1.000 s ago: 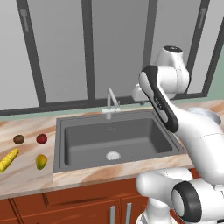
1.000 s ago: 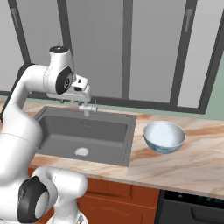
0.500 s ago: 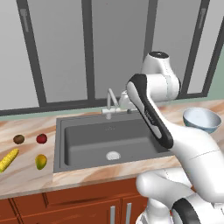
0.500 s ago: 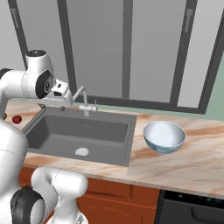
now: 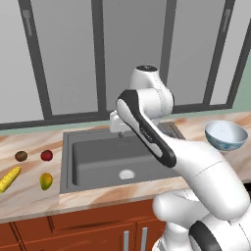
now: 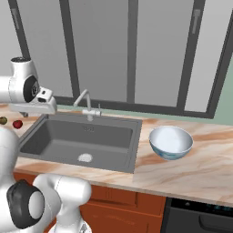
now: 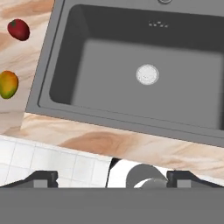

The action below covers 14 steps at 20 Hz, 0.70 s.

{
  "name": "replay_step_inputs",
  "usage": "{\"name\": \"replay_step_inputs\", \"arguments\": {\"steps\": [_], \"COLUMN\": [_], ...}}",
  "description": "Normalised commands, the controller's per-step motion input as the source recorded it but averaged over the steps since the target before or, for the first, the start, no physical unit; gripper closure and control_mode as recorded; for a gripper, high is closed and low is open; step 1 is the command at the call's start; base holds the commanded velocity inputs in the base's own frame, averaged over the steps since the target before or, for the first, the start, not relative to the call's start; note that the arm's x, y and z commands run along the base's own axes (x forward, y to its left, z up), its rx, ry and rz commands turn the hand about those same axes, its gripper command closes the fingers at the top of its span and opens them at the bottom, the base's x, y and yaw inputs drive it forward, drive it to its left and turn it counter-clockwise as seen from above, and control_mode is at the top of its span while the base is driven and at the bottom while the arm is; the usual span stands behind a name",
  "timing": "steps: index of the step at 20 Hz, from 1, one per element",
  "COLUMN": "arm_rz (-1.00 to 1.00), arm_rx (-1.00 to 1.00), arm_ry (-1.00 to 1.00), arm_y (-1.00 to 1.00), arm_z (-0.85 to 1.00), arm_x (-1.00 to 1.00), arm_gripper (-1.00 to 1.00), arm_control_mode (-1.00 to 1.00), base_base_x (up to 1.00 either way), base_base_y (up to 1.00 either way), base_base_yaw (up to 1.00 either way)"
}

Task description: There is a mixed pile of frozen fruits and vegetables on the counter. Locate all the frozen vegetables and place the items in a bowl on the counter. Take all the frozen fruits and defrost them in a running sink.

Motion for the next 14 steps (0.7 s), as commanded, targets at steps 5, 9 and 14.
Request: {"name": "replay_step_inputs", "arguments": {"steps": [5,9,14], "arm_rz": [0.21,0.27,0.28], "arm_rx": [-0.02,-0.02,0.02], "arm_ry": [0.11,0.15,0.06], "arm_y": [0.99,0.99,0.82], "arm_z": [-0.21,-0.25,-0.35], "arm_x": [0.51,0.59,0.60], "arm_gripper": [-1.00,-1.00,-1.00], "arm_control_mode": [-1.00,-1.00,-1.00], "base_base_x": [0.00,0.00,0.00], "base_base_y": [0.00,0.00,0.00], "base_base_yaw": [0.00,0.00,0.00]}}
